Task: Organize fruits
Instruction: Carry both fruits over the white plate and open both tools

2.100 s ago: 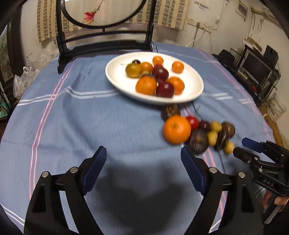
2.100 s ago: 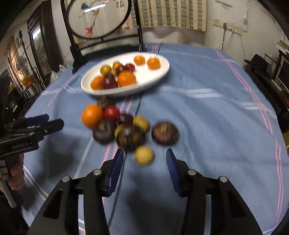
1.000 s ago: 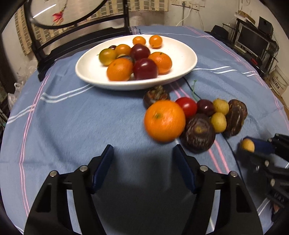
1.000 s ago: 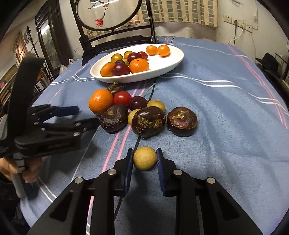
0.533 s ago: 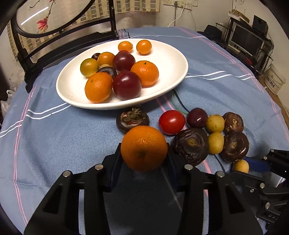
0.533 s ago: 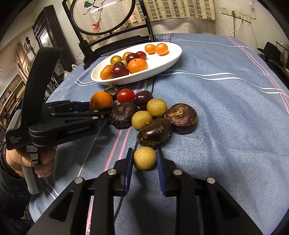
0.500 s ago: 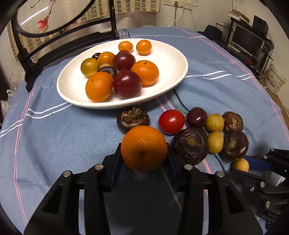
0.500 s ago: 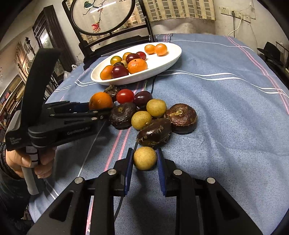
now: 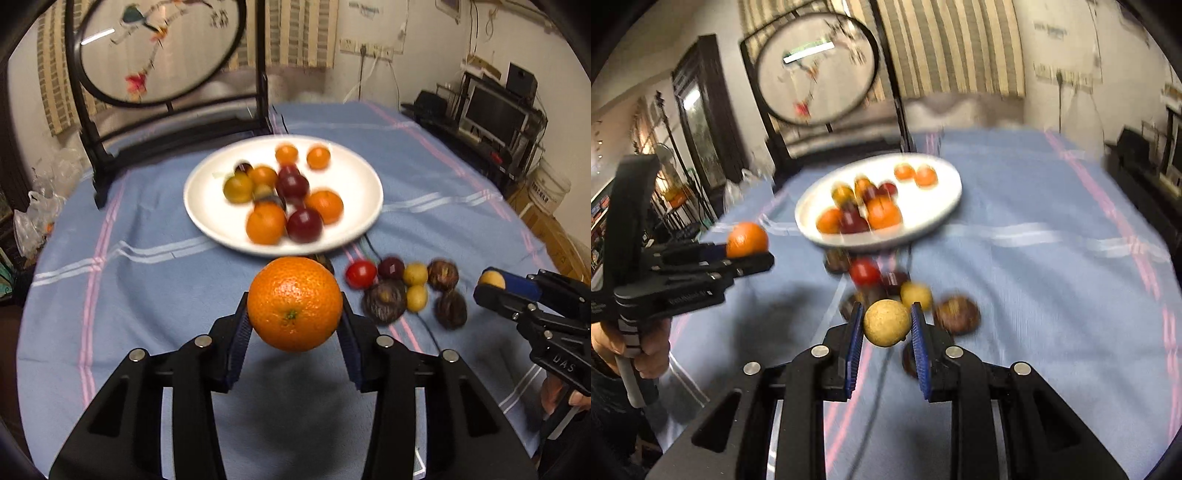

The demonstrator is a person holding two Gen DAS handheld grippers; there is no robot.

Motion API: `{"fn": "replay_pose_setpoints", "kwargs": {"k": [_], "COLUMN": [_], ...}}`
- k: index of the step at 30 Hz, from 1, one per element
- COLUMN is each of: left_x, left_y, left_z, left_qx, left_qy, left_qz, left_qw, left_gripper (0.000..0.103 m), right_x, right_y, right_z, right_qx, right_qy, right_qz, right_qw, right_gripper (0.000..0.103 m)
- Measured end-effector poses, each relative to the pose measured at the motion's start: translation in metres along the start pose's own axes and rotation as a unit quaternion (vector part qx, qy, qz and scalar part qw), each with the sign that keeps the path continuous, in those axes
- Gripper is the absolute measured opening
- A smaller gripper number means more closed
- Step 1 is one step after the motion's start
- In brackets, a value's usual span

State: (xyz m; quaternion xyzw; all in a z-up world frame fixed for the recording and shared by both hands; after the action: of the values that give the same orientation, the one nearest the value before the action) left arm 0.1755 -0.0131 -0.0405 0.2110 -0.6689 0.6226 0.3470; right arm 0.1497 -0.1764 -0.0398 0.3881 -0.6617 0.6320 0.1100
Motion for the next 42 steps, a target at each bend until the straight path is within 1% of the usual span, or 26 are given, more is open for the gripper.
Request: {"fn": "replay_pose_setpoints", "kwargs": {"k": [1, 4, 7, 9, 16, 19, 21, 22, 23, 24, 25, 26, 27, 28, 30, 35, 37, 38, 40, 42], "left_x": [0.001, -0.002, -0.021, -0.037, -0.081, -0.099, -0.112, -0.115, -0.119, -0.121, -0.121, -0.118, -0.114, -0.110, -0.100, -0.069, -0.056, -0.052, -0.046, -0.044], "left_y": [-0.007, -0.022, -0.036, -0.044, -0.074, -0.078, -0.077, -0.077, -0.076, -0.074, -0.074, -0.074, -0.073, -0.073, -0.072, -0.062, -0.051, -0.045, -0.029, -0.013], "left_z": [-0.004, -0.013, -0.018, -0.024, -0.047, -0.053, -0.055, -0.055, -0.056, -0.058, -0.060, -0.061, -0.060, -0.059, -0.059, -0.053, -0.048, -0.045, -0.038, -0.032], "left_qx": [0.004, 0.013, 0.015, 0.025, 0.063, 0.068, 0.070, 0.074, 0.080, 0.095, 0.106, 0.117, 0.126, 0.127, 0.121, 0.119, 0.119, 0.117, 0.106, 0.089], "left_qy": [-0.001, -0.002, -0.009, -0.014, -0.017, -0.022, -0.027, -0.027, -0.025, -0.023, -0.019, -0.010, 0.004, 0.006, -0.007, -0.015, -0.017, -0.018, -0.016, -0.025], "left_qz": [0.004, 0.009, 0.001, -0.011, -0.022, -0.032, -0.042, -0.045, -0.049, -0.050, -0.048, -0.045, -0.041, -0.039, -0.030, -0.015, -0.009, -0.010, -0.012, -0.018], "left_qw": [1.0000, 0.9999, 0.9999, 0.9995, 0.9976, 0.9969, 0.9963, 0.9959, 0.9953, 0.9940, 0.9930, 0.9920, 0.9912, 0.9911, 0.9921, 0.9927, 0.9927, 0.9929, 0.9942, 0.9955], "left_gripper": [0.043, 0.043, 0.043, 0.043, 0.043, 0.043, 0.043, 0.044, 0.046, 0.050, 0.062, 0.067, 0.067, 0.067, 0.068, 0.078, 0.078, 0.079, 0.080, 0.080], "right_x": [-0.001, -0.017, -0.039, -0.059, -0.118, -0.140, -0.152, -0.158, -0.161, -0.161, -0.158, -0.154, -0.150, -0.146, -0.138, -0.100, -0.081, -0.074, -0.060, -0.051], "right_y": [-0.009, -0.030, -0.051, -0.063, -0.090, -0.095, -0.092, -0.091, -0.090, -0.090, -0.091, -0.091, -0.091, -0.090, -0.088, -0.076, -0.066, -0.060, -0.043, -0.028], "right_z": [-0.004, -0.014, -0.020, -0.018, -0.006, -0.002, 0.000, 0.000, 0.001, 0.001, 0.003, 0.004, 0.007, 0.009, 0.012, 0.025, 0.030, 0.033, 0.038, 0.040], "right_qx": [0.009, 0.020, 0.026, 0.022, 0.016, 0.022, 0.024, 0.025, 0.026, 0.028, 0.025, 0.021, 0.012, 0.005, -0.008, -0.041, -0.045, -0.044, -0.037, -0.032], "right_qy": [0.003, 0.001, 0.006, 0.013, 0.036, 0.049, 0.054, 0.057, 0.057, 0.062, 0.064, 0.062, 0.061, 0.059, 0.048, 0.037, 0.034, 0.039, 0.050, 0.055], "right_qz": [0.008, 0.014, 0.014, 0.008, -0.018, -0.026, -0.041, -0.045, -0.048, -0.042, -0.030, -0.024, -0.022, -0.021, -0.021, -0.019, -0.020, -0.020, -0.030, -0.039], "right_qw": [1.000, 1.000, 1.000, 1.000, 0.999, 0.998, 0.997, 0.997, 0.997, 0.997, 0.997, 0.998, 0.998, 0.998, 0.999, 0.998, 0.998, 0.998, 0.998, 0.997], "right_gripper": [0.026, 0.026, 0.026, 0.026, 0.026, 0.026, 0.026, 0.030, 0.049, 0.060, 0.060, 0.060, 0.060, 0.060, 0.060, 0.060, 0.060, 0.060, 0.060, 0.060]}}
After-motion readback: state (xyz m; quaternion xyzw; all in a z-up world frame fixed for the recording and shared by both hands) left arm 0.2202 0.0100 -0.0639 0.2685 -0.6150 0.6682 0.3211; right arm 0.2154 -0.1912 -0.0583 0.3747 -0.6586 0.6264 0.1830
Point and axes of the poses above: each gripper's, at about its wrist camera, not at the fingertips, and x roughly against the way its jaws point, z to its right, y to its underside, the point moved 8 cm from there along -x, roughly the way its jaws point, and after that the axes turned 2 degrees about z, right-handed, at the moved point
